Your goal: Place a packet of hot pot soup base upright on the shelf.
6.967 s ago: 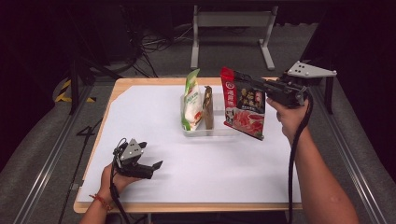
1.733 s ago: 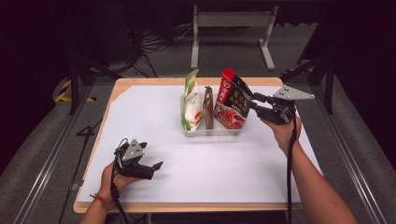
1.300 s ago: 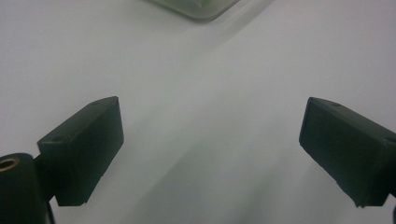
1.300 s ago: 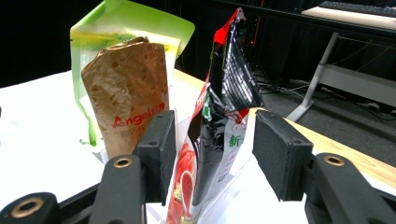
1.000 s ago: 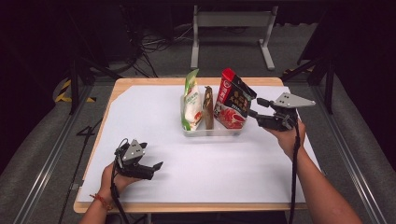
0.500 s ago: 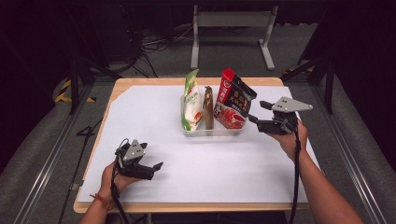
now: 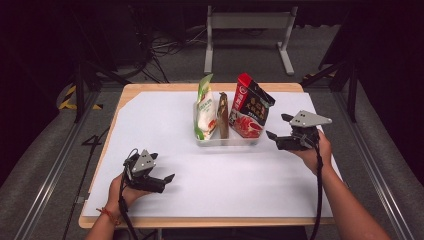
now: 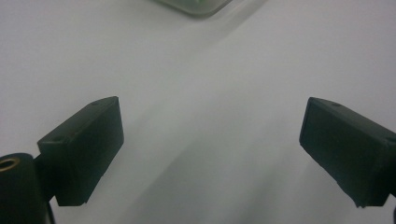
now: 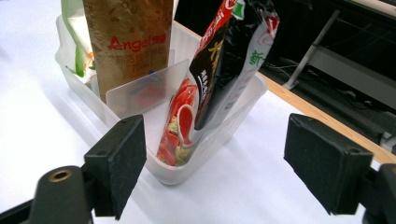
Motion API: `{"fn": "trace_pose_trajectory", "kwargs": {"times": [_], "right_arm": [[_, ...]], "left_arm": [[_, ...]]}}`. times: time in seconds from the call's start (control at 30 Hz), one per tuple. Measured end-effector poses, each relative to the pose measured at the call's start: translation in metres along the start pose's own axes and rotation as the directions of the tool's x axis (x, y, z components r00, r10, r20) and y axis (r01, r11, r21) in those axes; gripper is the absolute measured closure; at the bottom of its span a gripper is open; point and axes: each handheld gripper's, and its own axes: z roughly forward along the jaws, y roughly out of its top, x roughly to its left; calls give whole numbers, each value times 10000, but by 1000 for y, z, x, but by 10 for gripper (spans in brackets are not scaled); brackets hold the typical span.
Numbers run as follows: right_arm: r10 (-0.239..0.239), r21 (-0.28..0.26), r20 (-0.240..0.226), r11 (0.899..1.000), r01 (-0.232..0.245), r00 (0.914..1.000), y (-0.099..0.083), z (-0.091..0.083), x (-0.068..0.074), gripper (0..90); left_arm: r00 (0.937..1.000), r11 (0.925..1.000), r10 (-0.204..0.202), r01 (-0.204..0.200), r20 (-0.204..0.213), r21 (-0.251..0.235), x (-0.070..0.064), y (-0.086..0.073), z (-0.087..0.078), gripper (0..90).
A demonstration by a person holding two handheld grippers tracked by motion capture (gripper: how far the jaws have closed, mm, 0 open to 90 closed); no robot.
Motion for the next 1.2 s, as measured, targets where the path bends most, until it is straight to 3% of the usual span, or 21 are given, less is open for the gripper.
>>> {"fn": "trace_pose_trajectory", "kwargs": {"times": [0.23, 0.53, 1.2], "right_arm": [[69, -60, 131, 10000, -68, 9999, -11, -7, -1, 207], [-211, -97, 256, 9997, 214, 9994, -24, -18, 1, 204], [-295, 247, 401, 9993, 286, 9988, -54, -43, 1, 194]], "left_arm": [[10000, 10000, 13, -13, -42, -41, 0, 0, 0, 70], [10000, 10000, 0, 0, -44, -49, 0, 0, 0, 70], [10000, 10000, -29, 29, -36, -8, -1, 0, 0, 70]]}}
